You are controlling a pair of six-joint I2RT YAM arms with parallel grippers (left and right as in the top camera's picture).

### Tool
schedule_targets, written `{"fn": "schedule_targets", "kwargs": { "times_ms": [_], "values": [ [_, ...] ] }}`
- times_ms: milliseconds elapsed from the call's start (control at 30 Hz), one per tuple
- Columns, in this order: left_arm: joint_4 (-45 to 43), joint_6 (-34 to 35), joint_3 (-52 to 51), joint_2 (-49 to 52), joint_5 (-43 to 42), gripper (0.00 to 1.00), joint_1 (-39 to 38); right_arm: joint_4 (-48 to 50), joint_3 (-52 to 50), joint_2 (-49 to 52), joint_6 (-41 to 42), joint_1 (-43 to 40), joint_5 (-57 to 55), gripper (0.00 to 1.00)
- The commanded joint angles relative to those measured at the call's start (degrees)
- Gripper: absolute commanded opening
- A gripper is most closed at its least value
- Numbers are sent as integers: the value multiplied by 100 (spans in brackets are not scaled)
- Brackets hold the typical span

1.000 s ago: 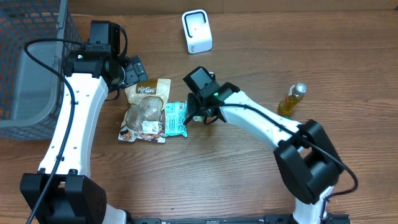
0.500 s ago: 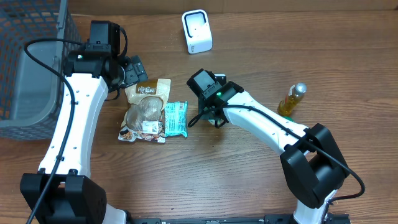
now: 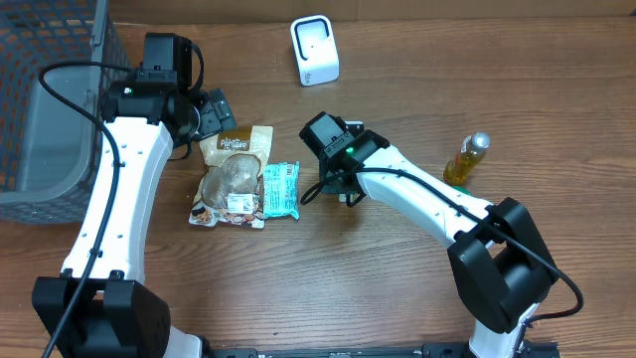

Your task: Scan the item barcode

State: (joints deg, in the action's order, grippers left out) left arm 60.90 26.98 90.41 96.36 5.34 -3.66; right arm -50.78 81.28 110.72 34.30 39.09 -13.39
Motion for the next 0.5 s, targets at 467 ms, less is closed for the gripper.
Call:
{"fn": "schedule_targets", "kwargs": {
  "times_ms": [467],
  "values": [
    [-2,-20,70,-35,37,99,-11,669,15,-131,214,-74,-785,40]
  ]
}}
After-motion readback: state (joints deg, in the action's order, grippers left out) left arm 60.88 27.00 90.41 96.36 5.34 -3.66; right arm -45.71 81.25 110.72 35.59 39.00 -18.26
